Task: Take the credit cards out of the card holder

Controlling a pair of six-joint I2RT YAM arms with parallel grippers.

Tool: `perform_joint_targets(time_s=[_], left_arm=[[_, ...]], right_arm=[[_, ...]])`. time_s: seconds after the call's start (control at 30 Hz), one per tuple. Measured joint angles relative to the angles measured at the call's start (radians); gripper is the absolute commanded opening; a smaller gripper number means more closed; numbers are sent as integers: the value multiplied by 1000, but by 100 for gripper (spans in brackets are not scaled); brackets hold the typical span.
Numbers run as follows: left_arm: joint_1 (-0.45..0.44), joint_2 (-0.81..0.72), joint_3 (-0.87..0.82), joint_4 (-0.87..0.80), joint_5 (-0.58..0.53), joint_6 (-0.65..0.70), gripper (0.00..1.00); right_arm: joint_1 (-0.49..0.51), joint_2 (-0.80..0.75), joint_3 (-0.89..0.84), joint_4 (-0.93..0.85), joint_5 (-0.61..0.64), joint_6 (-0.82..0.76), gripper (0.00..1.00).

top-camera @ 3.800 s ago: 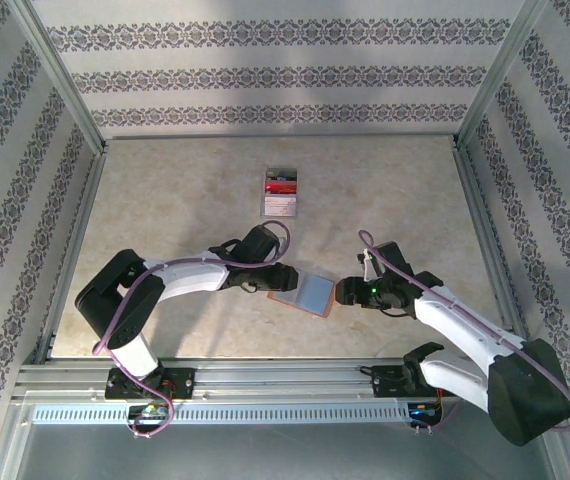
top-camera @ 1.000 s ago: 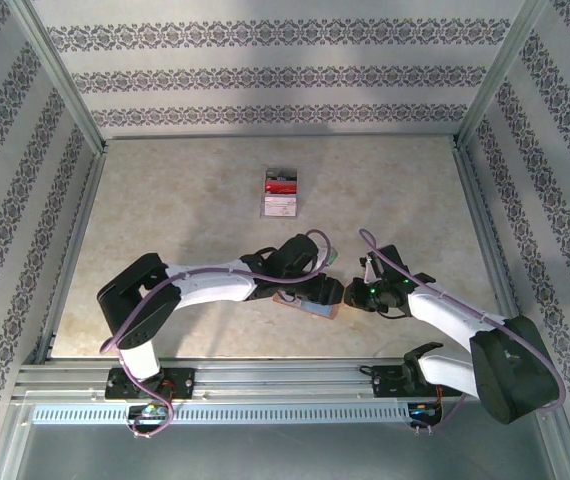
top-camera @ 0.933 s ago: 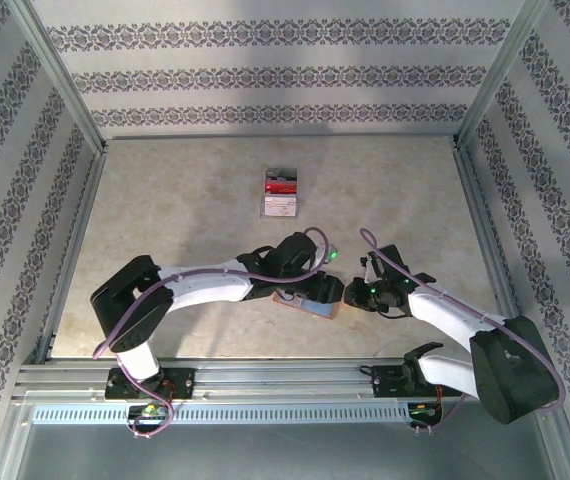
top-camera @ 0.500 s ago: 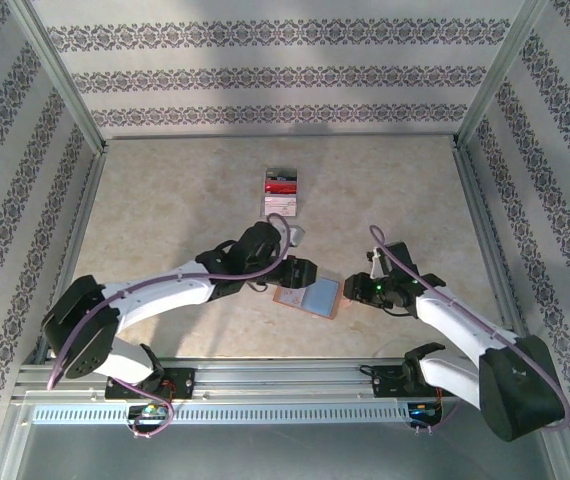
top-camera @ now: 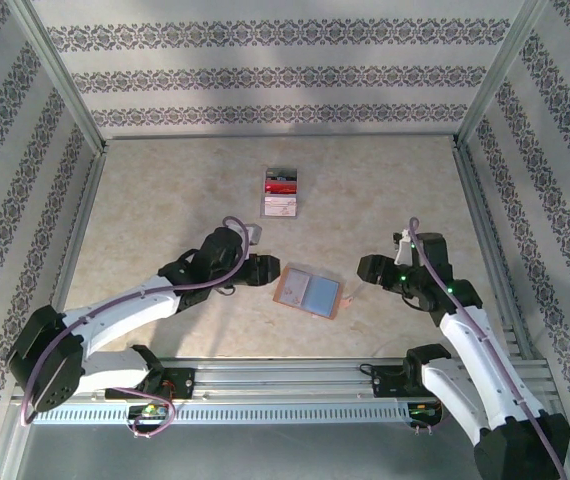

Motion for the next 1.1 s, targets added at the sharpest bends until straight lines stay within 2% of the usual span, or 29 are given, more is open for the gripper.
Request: perform_joint_targets(time_s=[0.23,0.4,0.5,0.87,1.1], left_arm=[[33,-82,-35,-16,-16,0,44],[38,-98,-59,-17,-14,-1,38],[43,-85,-78,-1,5,-8,34],[50,178,-44,90,161,-21,21],[50,327,21,162,243,-34,16]], right_arm=[[0,-21,41,-23,-103,66,65],[4,-11,54,-21,-162,140,56],[33,11,55,-7,-173,181,47],[267,149,5,217,-130,330,44],[359,238,-42,348,-68,406,44]])
